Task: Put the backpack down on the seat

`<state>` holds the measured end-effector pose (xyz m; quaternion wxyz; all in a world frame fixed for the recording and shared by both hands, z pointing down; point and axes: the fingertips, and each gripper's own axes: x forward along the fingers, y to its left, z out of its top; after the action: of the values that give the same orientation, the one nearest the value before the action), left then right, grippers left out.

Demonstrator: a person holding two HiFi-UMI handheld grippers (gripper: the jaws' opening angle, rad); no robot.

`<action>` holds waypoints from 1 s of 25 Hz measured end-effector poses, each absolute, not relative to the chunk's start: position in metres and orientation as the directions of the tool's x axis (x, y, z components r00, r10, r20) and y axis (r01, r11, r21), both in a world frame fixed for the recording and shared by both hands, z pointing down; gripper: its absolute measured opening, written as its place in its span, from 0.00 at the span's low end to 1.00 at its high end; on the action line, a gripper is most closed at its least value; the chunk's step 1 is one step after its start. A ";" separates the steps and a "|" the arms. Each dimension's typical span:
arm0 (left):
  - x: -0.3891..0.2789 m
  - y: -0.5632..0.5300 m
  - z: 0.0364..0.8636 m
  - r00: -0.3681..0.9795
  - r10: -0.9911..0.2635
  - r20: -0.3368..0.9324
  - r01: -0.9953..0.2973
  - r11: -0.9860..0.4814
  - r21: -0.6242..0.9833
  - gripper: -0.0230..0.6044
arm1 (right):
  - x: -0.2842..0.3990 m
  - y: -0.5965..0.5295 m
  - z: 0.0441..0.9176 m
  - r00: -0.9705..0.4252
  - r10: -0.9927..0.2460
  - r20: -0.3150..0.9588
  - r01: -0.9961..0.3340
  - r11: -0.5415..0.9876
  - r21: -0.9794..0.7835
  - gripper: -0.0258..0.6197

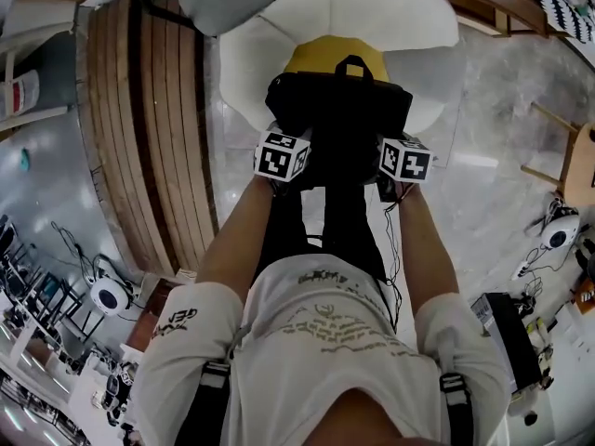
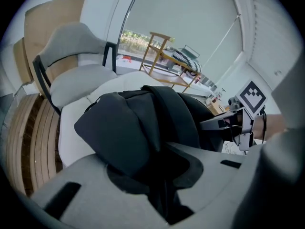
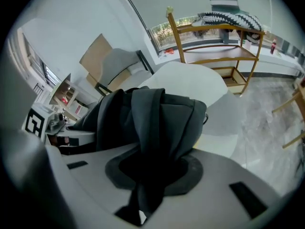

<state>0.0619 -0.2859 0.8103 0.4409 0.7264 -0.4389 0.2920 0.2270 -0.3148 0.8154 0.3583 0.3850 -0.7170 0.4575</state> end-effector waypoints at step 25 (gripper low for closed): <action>0.048 -0.300 0.978 0.422 -0.216 0.880 -0.907 -0.099 0.410 0.19 | 0.220 -0.348 0.973 -0.395 -0.162 0.904 -0.891 0.308 -0.334 0.20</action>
<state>0.0476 -0.3001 0.9781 0.5209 0.6632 -0.4233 0.3313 0.2195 -0.3479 0.9731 0.4023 0.3750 -0.7017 0.4529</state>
